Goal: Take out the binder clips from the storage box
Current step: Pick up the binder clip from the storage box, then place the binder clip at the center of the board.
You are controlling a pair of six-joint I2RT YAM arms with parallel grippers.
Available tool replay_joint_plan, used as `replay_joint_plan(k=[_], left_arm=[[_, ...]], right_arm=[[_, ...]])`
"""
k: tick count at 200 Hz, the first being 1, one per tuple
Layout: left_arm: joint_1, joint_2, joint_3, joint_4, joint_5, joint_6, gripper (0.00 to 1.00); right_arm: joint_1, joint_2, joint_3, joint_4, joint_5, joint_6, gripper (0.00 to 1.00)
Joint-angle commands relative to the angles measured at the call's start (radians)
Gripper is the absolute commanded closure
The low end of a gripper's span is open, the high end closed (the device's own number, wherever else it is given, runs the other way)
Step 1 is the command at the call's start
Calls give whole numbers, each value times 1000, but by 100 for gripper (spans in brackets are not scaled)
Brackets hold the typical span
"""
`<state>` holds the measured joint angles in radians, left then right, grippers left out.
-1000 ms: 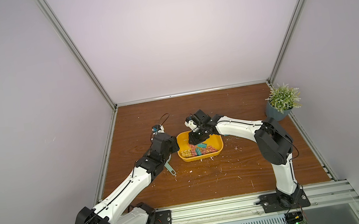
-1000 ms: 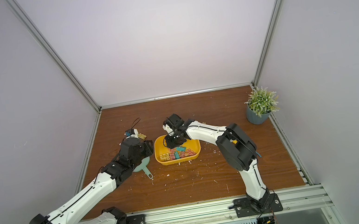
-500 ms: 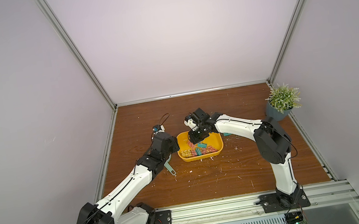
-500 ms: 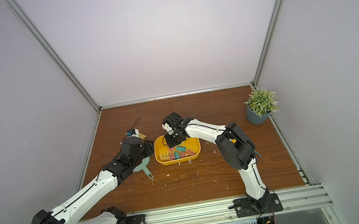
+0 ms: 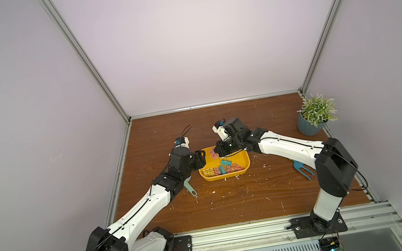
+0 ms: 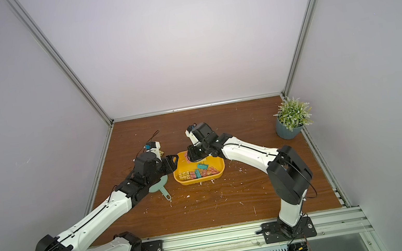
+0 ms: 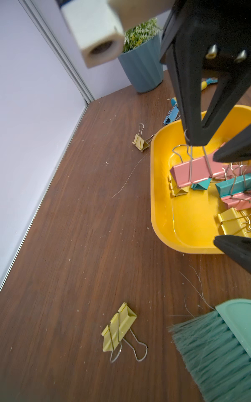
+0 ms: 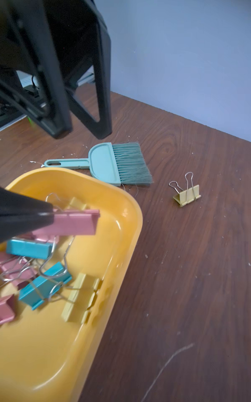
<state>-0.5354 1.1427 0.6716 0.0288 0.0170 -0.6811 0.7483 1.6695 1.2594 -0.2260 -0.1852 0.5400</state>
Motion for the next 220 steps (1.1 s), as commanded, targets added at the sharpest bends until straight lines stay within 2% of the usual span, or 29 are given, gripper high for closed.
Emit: replay_joint_plan(k=[1, 24, 49, 63, 89, 111, 152, 195, 220], left_arm=[[-14, -3, 19, 47, 73, 33, 41], [-54, 28, 25, 73, 88, 37, 36], [-94, 78, 49, 88, 91, 40, 35], [-112, 106, 65, 91, 83, 37, 35], [-117, 153, 92, 87, 87, 34, 35], [-117, 170, 109, 80, 70, 36, 35], [-117, 181, 115, 89, 75, 25, 33], [-117, 161, 85, 106, 65, 23, 19], [-115, 155, 86, 92, 55, 29, 11]], right_arm=[[-32, -174, -124, 127, 112, 133, 100], [-58, -343, -294, 189, 214, 245, 100], [-71, -527, -484, 225, 396, 398, 100], [-72, -614, -590, 237, 500, 524, 100], [-72, -698, -705, 211, 600, 761, 100], [-73, -697, -744, 146, 618, 978, 100], [-71, -601, -777, 176, 549, 1184, 100], [-59, -482, -761, 178, 563, 1357, 100], [-47, -427, -734, 167, 580, 1410, 100]])
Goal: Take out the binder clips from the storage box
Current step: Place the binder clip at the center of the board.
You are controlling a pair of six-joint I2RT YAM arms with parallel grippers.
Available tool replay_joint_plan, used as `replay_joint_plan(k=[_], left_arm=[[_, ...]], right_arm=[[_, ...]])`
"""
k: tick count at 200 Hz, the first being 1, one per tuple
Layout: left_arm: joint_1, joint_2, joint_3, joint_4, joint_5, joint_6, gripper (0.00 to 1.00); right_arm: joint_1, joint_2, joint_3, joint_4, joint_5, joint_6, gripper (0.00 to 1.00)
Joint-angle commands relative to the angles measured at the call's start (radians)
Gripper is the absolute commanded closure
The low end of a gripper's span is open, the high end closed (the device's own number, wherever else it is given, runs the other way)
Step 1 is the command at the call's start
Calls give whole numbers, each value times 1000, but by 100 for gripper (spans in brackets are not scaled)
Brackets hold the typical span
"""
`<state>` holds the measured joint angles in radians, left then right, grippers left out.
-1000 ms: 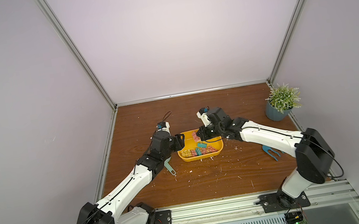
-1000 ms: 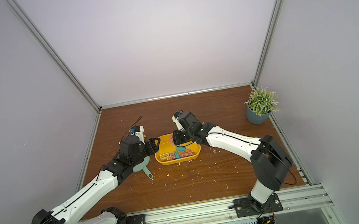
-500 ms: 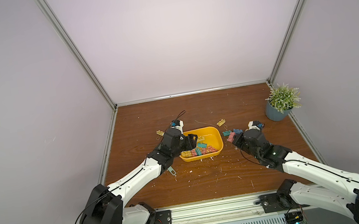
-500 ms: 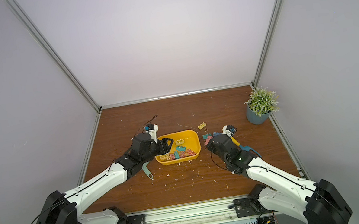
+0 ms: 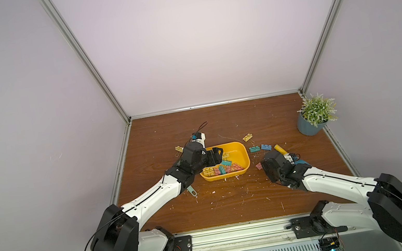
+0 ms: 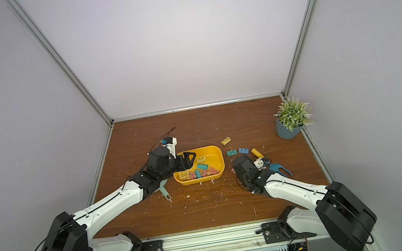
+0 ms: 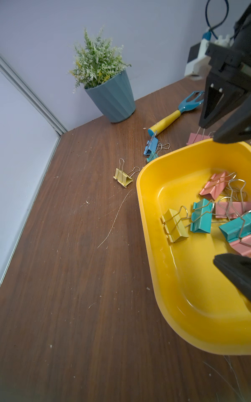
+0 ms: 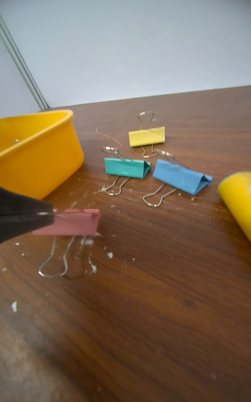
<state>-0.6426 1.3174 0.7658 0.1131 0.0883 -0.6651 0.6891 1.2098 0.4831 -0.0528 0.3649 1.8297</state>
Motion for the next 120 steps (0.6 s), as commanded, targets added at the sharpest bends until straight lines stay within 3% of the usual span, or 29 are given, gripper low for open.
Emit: replay_joint_plan(k=[1, 65, 120], left_arm=[[-8, -20, -7, 8, -16, 13, 11], [0, -12, -9, 7, -9, 12, 2], [12, -3, -9, 2, 0, 16, 1]], right_arm=[[13, 34, 42, -7, 32, 122, 100], [39, 139, 68, 48, 8, 171, 98], [62, 95, 113, 24, -44, 19, 74]])
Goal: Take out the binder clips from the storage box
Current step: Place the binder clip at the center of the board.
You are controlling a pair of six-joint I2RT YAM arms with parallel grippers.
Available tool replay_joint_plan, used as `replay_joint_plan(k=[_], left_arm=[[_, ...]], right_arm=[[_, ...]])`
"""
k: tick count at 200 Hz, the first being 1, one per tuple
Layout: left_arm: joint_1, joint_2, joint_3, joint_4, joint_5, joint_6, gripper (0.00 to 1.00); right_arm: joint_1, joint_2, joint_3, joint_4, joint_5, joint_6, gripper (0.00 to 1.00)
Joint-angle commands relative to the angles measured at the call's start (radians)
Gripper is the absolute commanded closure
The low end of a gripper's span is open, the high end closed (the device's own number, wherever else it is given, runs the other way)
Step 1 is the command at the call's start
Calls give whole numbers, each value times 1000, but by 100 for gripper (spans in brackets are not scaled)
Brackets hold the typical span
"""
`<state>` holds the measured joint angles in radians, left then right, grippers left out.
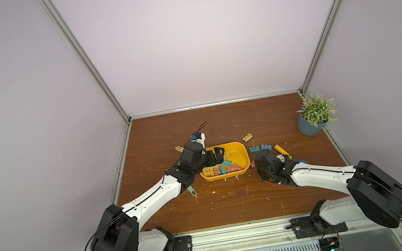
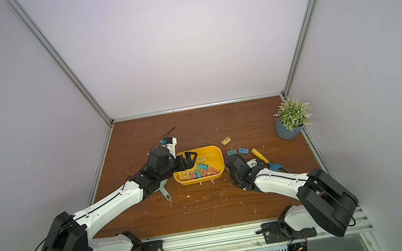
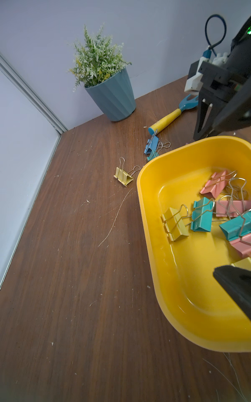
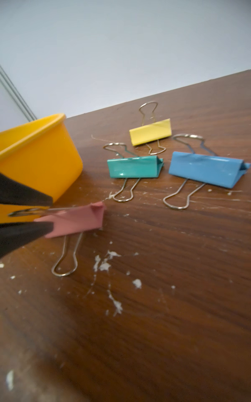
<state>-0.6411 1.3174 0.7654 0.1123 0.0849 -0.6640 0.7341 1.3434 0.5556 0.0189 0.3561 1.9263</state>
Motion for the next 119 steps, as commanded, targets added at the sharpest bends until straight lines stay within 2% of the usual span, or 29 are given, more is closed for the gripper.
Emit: replay_joint_plan(k=[1, 42, 67, 75, 86, 103, 119], left_arm=[[11, -3, -9, 3, 4, 14, 1], [13, 11, 3, 4, 15, 17, 1], [14, 14, 4, 14, 15, 19, 1], [14, 16, 8, 14, 15, 19, 1], [14, 20, 11, 15, 20, 21, 1], [13, 30, 15, 17, 34, 20, 1], [14, 43, 19, 16, 33, 10, 1]], right_arm=[[17, -41, 40, -50, -36, -78, 74], [30, -173, -15, -20, -55, -183, 69], [30, -261, -8, -91, 11, -338, 69], [28, -282, -5, -91, 42, -427, 69], [15, -301, -3, -11, 43, -633, 68], [-20, -274, 52, 87, -88, -906, 65], [-32, -172, 162, 77, -229, -1085, 60]])
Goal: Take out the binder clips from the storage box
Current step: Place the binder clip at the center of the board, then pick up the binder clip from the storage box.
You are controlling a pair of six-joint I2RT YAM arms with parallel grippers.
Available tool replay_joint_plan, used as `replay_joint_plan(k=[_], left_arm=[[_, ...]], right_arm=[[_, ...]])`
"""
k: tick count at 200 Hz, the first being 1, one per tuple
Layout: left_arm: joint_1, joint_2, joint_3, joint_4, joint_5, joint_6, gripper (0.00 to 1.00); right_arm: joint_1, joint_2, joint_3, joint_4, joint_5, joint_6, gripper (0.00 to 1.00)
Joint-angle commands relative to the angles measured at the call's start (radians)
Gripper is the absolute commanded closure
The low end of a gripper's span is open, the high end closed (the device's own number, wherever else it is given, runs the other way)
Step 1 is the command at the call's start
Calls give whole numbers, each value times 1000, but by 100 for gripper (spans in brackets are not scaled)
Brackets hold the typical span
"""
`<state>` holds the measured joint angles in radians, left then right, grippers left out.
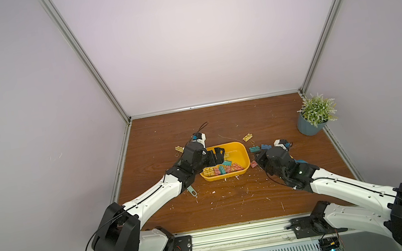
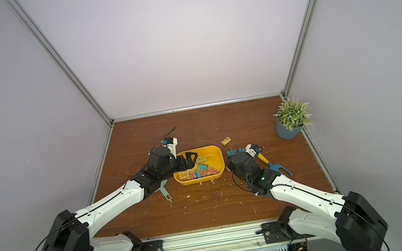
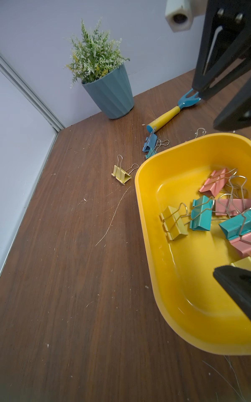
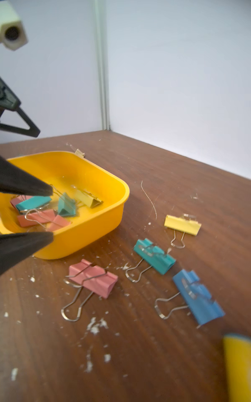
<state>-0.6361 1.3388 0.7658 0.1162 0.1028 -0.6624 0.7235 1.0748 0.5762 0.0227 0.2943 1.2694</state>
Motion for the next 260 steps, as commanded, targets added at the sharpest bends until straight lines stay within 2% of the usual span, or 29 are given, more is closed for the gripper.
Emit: replay_joint_plan(k=[1, 15, 43, 91, 112, 183, 222, 260], left_arm=[[8, 22, 19, 13, 15, 9, 1], [9, 31, 27, 4, 13, 6, 1], [10, 19, 23, -20, -24, 0, 1], [31, -67, -47, -39, -90, -19, 1], [50, -97, -71, -40, -86, -22, 1], [72, -117, -92, -35, -72, -17, 1], [72, -108, -89, -32, -60, -14, 1], [74, -102, -86, -36, -58, -14, 1]], right_arm=[[-22, 104, 152, 69, -172, -437, 60], [-22, 222, 276, -13, -281, -522, 59], [-28, 444, 447, -108, -432, -522, 63], [-32, 646, 542, -52, -492, -382, 64], [-33, 716, 617, -144, -454, -342, 64], [-41, 758, 630, -135, -410, -285, 64], [-46, 771, 613, -90, -437, -261, 71], [-49, 784, 602, -63, -477, -244, 72]])
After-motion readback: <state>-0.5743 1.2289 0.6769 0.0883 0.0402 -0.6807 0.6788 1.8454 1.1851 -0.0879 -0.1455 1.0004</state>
